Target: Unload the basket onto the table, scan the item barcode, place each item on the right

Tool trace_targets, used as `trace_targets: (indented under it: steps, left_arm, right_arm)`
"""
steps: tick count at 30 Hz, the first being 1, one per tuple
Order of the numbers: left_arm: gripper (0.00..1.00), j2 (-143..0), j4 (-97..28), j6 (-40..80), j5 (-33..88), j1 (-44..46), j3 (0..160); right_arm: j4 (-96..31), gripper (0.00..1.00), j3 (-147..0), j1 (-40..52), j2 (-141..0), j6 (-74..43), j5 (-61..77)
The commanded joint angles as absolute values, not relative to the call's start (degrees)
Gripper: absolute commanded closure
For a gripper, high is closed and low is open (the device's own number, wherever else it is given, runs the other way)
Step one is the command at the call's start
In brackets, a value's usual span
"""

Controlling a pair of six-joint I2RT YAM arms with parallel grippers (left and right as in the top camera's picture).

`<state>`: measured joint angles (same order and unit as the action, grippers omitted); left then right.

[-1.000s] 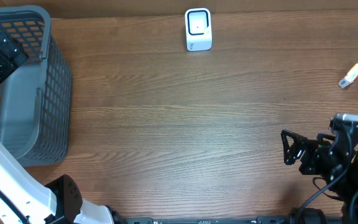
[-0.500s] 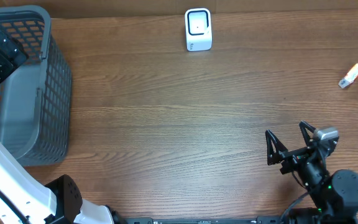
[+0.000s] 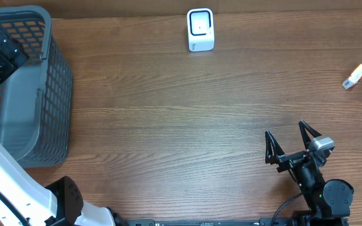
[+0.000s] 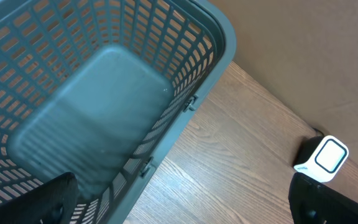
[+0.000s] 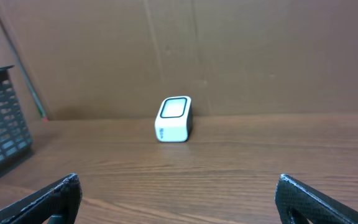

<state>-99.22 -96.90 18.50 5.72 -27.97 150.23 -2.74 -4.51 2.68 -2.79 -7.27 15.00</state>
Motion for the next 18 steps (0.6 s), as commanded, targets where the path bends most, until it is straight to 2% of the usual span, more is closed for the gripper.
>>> trace_targets:
  steps: [1, 18]
  left_arm:
    - [0.00, -99.2, -96.8, 19.3, 5.4, -28.2, 150.1]
    - [0.00, -99.2, -96.8, 19.3, 5.4, -28.2, 150.1]
  right_arm:
    - [-1.8, 0.00, -3.7, 2.9, -2.1, -7.0, 11.9]
    - [2.5, 0.00, -0.4, 2.5, -0.2, -7.0, 7.0]
